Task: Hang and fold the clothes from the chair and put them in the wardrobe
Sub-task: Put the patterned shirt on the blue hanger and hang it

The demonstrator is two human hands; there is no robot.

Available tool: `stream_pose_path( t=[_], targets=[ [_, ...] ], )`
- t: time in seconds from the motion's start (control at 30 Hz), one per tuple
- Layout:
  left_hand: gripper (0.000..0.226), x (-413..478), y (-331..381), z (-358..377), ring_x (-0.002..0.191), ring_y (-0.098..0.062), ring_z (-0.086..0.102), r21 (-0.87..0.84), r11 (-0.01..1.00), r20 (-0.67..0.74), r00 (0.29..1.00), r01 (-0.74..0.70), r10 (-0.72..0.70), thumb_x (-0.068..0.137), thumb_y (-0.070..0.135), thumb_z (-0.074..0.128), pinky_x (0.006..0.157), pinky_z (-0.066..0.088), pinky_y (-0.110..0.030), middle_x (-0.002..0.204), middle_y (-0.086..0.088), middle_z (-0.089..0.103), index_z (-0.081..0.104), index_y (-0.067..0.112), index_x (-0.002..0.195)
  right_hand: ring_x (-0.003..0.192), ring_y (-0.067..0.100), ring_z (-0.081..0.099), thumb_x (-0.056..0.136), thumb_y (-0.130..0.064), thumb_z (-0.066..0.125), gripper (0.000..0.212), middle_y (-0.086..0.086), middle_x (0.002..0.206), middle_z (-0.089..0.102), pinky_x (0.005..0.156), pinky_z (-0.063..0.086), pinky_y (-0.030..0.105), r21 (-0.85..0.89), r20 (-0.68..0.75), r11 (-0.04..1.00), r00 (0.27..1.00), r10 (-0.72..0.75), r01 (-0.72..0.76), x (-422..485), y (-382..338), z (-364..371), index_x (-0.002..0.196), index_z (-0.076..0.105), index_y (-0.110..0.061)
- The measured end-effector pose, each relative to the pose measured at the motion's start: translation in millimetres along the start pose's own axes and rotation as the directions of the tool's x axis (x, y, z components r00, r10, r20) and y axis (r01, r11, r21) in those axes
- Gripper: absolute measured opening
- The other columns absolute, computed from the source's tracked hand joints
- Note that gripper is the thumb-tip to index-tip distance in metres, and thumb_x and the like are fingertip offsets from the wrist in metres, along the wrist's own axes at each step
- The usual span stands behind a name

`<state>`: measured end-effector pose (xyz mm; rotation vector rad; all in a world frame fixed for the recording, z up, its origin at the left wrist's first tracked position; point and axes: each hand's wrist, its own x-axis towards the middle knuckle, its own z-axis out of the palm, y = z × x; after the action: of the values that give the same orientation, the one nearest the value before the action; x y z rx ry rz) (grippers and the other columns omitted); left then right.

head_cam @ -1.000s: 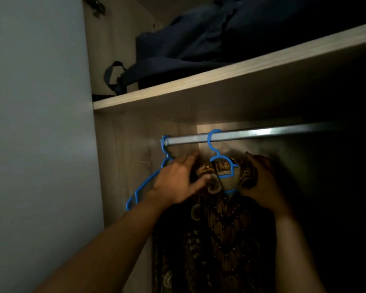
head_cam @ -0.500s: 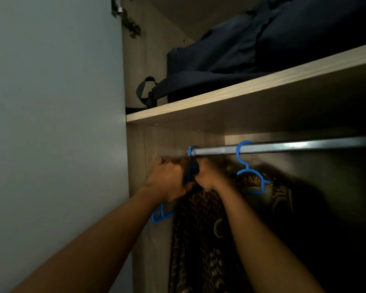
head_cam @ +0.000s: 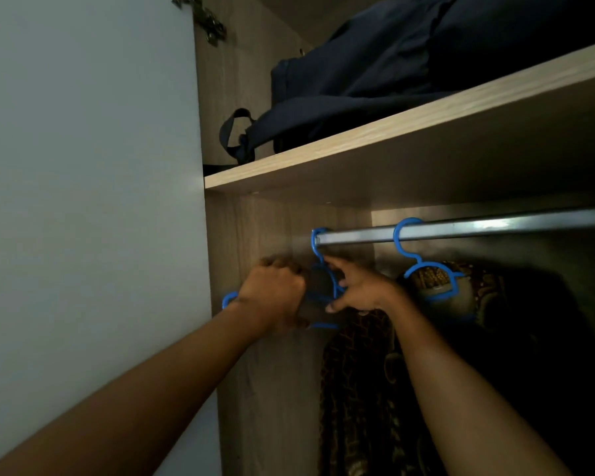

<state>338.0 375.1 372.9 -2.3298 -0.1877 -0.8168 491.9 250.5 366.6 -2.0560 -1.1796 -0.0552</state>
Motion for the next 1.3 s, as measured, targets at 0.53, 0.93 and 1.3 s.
stream_pose_path(
  t=[0.53,0.93,1.3],
  targets=[
    [0.064,7,-26,-50,0.098,-0.016,0.062,-0.105,0.993,0.062,0.996,-0.052,0.059,0.07,0.056,0.079,0.083,0.054,-0.032,0.116,0.002,0.061,0.057,0.025,0.121,0.135,0.016,0.045,0.054,-0.01,0.097,0.129,-0.005,0.155,0.034,0.108,0.047,0.035,0.161,-0.155,0.97,0.975,-0.159,0.183,-15,7,2,0.157,0.021,-0.026],
    [0.062,-14,-34,-93,0.09,-0.015,0.063,0.05,0.996,0.094,0.993,-0.07,0.065,0.069,0.061,0.077,0.073,0.054,-0.03,0.105,0.004,0.06,0.057,0.025,0.116,0.152,0.015,0.015,0.05,-0.023,0.099,0.149,-0.006,0.166,0.006,0.121,0.03,0.042,0.01,-0.245,0.961,0.932,-0.267,0.278,-32,-19,23,0.16,-0.001,-0.029],
    [0.078,-109,-37,-158,0.104,-0.013,0.053,0.208,0.978,0.149,0.988,0.015,-0.047,0.069,0.064,0.075,0.074,0.053,-0.029,0.116,0.004,0.054,0.048,0.029,0.133,0.148,0.012,0.023,0.053,-0.038,0.097,0.145,-0.022,0.162,0.007,0.114,0.04,0.044,0.035,-0.184,0.914,0.902,-0.391,0.404,-82,-83,63,0.157,-0.004,-0.042]
  ],
)
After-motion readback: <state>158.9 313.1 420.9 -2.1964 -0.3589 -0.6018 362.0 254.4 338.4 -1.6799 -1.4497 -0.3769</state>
